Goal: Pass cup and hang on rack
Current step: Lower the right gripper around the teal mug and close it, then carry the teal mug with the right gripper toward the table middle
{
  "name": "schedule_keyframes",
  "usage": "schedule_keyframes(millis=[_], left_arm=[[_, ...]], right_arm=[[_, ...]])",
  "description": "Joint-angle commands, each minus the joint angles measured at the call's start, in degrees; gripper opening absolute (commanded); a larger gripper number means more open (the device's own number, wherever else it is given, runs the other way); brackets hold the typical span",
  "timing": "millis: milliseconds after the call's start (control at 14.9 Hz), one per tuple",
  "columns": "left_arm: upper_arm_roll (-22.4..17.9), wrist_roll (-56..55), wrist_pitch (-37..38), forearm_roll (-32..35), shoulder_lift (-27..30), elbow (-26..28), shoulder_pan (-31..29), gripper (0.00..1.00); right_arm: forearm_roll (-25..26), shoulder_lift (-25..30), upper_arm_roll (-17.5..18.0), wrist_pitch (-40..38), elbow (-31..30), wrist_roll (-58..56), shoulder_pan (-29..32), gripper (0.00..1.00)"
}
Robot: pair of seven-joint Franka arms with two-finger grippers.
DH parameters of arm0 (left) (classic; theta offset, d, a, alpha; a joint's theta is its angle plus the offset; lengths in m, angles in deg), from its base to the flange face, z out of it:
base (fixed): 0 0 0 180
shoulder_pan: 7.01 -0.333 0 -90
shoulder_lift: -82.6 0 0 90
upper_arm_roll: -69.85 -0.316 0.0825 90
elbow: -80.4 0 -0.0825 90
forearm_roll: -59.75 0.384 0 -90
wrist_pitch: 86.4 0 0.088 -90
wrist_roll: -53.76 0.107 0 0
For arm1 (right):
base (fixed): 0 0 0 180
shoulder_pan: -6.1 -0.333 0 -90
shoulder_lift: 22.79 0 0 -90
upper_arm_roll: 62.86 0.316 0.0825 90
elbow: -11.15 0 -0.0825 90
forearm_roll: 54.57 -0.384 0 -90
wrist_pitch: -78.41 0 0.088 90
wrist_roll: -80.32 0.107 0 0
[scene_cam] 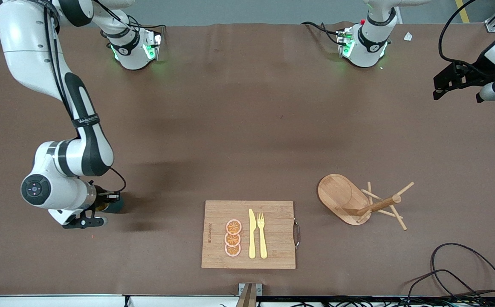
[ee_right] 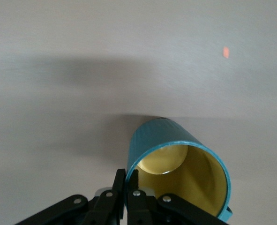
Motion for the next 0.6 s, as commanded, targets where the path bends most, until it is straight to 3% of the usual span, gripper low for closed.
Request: schedule_keyframes(millis=[0, 269, 538], left_arm=[[0.08, 0.48, 0.79, -0.48, -0.41, -1.39, -0.34, 1.00], [-0.18, 0.48, 0.79, -0.22, 0.03, -1.39, -0.43, 1.00], [-0.36, 0.48, 0.79, -0.40, 0.03, -1.65, -0.43, 1.00]], right_arm=[[-0.82, 1.61, 3.34, -5.25, 3.83, 0.47, -1.12, 0.03], [-2.84, 1.70, 9.15, -8.61, 6.66, 7.58, -3.13, 0.03], [-3.02, 1.09, 11.62, -8.00, 9.03, 20.92, -10.06, 0.03]])
